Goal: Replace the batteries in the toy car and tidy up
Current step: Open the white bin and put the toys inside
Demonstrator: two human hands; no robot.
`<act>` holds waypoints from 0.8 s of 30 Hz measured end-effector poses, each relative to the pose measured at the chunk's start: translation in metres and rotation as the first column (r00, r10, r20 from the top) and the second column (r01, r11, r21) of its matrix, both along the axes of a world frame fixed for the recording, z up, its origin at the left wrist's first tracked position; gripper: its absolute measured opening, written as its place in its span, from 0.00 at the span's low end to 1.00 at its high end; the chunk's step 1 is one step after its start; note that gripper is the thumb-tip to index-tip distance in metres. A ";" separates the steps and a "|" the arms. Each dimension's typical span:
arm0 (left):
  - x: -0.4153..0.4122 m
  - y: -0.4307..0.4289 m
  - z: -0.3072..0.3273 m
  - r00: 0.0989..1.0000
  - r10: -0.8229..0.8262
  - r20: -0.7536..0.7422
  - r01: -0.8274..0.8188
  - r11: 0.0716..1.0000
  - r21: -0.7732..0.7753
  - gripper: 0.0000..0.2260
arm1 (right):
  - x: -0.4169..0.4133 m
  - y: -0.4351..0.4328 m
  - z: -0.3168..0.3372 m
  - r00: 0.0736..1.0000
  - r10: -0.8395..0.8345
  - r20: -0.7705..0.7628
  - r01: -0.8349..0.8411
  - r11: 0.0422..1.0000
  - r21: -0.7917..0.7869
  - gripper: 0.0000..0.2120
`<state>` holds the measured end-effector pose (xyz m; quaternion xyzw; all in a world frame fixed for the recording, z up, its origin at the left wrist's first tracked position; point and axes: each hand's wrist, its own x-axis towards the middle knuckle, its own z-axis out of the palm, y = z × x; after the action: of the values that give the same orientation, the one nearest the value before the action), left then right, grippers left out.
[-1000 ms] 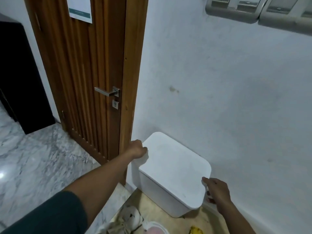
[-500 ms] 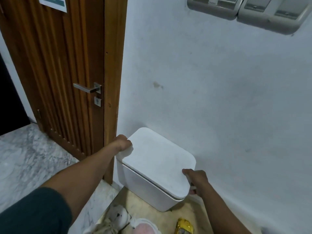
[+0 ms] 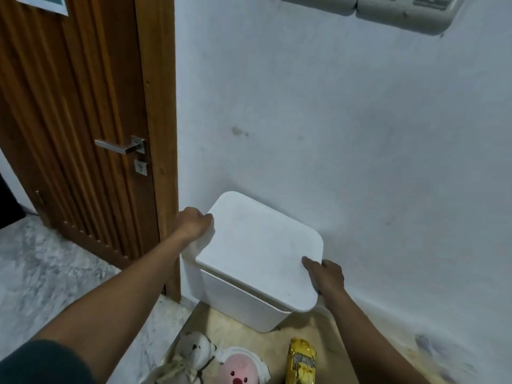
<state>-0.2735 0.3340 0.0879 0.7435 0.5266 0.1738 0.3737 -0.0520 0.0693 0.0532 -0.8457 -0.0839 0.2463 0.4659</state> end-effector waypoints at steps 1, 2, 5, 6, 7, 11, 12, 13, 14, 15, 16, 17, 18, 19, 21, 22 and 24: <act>0.000 -0.007 0.007 1.000 -0.008 0.001 0.008 1.000 0.028 0.20 | 0.001 -0.007 0.001 0.999 -0.035 -0.002 0.035 0.999 0.026 0.18; 0.001 -0.015 0.012 0.999 -0.044 -0.007 0.044 0.998 0.036 0.20 | 0.005 -0.016 0.001 0.996 -0.084 0.003 0.084 0.996 0.041 0.20; 0.008 -0.048 0.028 0.970 -0.233 -0.066 0.229 0.971 -0.068 0.20 | 0.017 -0.055 -0.004 0.976 -0.215 0.028 0.214 0.976 0.040 0.26; 0.011 -0.061 0.031 0.952 -0.295 -0.078 0.285 0.951 -0.119 0.20 | 0.020 -0.070 -0.006 0.969 -0.246 0.028 0.245 0.969 0.027 0.25; 0.015 -0.076 0.034 0.932 -0.352 -0.083 0.334 0.927 -0.172 0.20 | 0.024 -0.088 -0.009 0.959 -0.281 0.037 0.280 0.960 0.009 0.25; 0.031 -0.143 0.026 0.867 -0.499 0.007 0.465 0.803 -0.373 0.25 | 0.031 -0.164 -0.020 0.942 -0.319 0.100 0.331 0.934 -0.135 0.24; 0.036 -0.160 0.021 0.846 -0.532 0.035 0.500 0.769 -0.399 0.25 | 0.034 -0.185 -0.025 0.942 -0.317 0.113 0.333 0.924 -0.189 0.26; 0.040 -0.177 0.014 0.827 -0.559 0.058 0.528 0.737 -0.422 0.25 | 0.037 -0.205 -0.031 0.944 -0.307 0.123 0.329 0.913 -0.243 0.28; 0.046 -0.194 0.008 0.808 -0.584 0.079 0.553 0.706 -0.442 0.25 | 0.041 -0.226 -0.040 0.944 -0.308 0.120 0.330 0.899 -0.289 0.29; 0.051 -0.211 0.002 0.793 -0.601 0.098 0.571 0.679 -0.461 0.25 | 0.044 -0.246 -0.046 0.942 -0.314 0.122 0.337 0.884 -0.325 0.31; 0.056 -0.226 -0.004 0.781 -0.614 0.114 0.585 0.655 -0.478 0.24 | 0.043 -0.262 -0.050 0.937 -0.328 0.117 0.348 0.866 -0.358 0.31; 0.062 -0.243 -0.009 0.764 -0.632 0.127 0.600 0.626 -0.498 0.22 | 0.041 -0.279 -0.052 0.923 -0.370 0.107 0.382 0.848 -0.368 0.31; 0.068 -0.258 -0.015 0.752 -0.646 0.132 0.609 0.604 -0.514 0.20 | 0.038 -0.294 -0.053 0.904 -0.416 0.096 0.421 0.830 -0.366 0.30; 0.074 -0.273 -0.020 0.745 -0.654 0.134 0.614 0.592 -0.523 0.19 | 0.037 -0.308 -0.055 0.884 -0.459 0.083 0.456 0.815 -0.358 0.29; 0.087 -0.297 -0.033 0.740 -0.660 0.132 0.614 0.581 -0.535 0.17 | 0.038 -0.333 -0.061 0.865 -0.500 0.050 0.485 0.803 -0.346 0.27; 0.095 -0.308 -0.042 0.732 -0.671 0.119 0.616 0.576 -0.538 0.16 | 0.040 -0.345 -0.065 0.859 -0.511 0.036 0.489 0.798 -0.353 0.27; 0.111 -0.326 -0.058 0.712 -0.699 0.071 0.615 0.572 -0.543 0.17 | 0.046 -0.364 -0.073 0.841 -0.541 0.025 0.509 0.775 -0.375 0.31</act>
<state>-0.1625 0.0078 0.0297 0.7629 0.2648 -0.1869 0.5594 -0.0063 -0.2950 -0.0202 -0.8959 0.2227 0.1533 0.3526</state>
